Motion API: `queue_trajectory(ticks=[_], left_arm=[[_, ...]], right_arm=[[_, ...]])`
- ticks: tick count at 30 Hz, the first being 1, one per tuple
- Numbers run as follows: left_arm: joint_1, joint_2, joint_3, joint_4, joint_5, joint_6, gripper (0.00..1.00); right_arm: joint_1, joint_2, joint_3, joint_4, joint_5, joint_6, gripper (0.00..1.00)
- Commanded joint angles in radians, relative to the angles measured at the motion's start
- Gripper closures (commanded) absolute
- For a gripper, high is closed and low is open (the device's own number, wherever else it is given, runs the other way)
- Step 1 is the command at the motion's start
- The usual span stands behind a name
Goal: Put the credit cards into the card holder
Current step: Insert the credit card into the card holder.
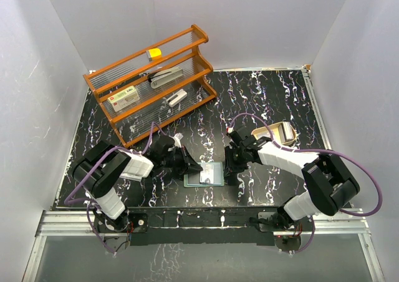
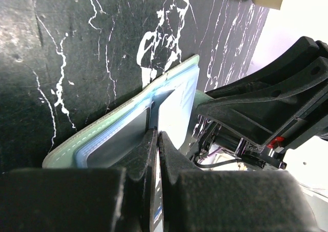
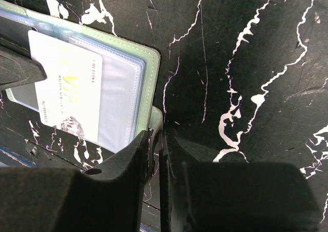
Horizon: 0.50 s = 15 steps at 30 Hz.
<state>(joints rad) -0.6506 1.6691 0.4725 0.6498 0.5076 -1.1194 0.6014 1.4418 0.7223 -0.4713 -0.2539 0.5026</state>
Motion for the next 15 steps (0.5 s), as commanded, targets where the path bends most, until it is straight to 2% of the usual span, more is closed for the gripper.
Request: queue_trajectory(ticks=[1,4,9,12,15], left_arm=[[-0.020,0.009,0.003,0.036,-0.030,-0.014,1.00],[-0.019,-0.008,0.001,0.020,-0.043,-0.017,0.97],[-0.020,-0.062,0.021,-0.100,-0.074,0.011,0.71],[-0.020,-0.096,0.030,-0.143,-0.076,0.020,0.64],[-0.022,-0.122,0.039,-0.189,-0.090,0.030,0.58]], right_arm=[[0.008,-0.015,-0.004,0.053,-0.012,0.019,0.88],[0.007,-0.025,0.001,0.043,-0.001,0.020,0.88],[0.008,-0.046,0.014,0.017,0.029,0.015,0.83],[0.007,-0.057,0.017,0.007,0.045,0.010,0.81],[0.008,-0.067,0.018,0.008,0.051,0.008,0.86]])
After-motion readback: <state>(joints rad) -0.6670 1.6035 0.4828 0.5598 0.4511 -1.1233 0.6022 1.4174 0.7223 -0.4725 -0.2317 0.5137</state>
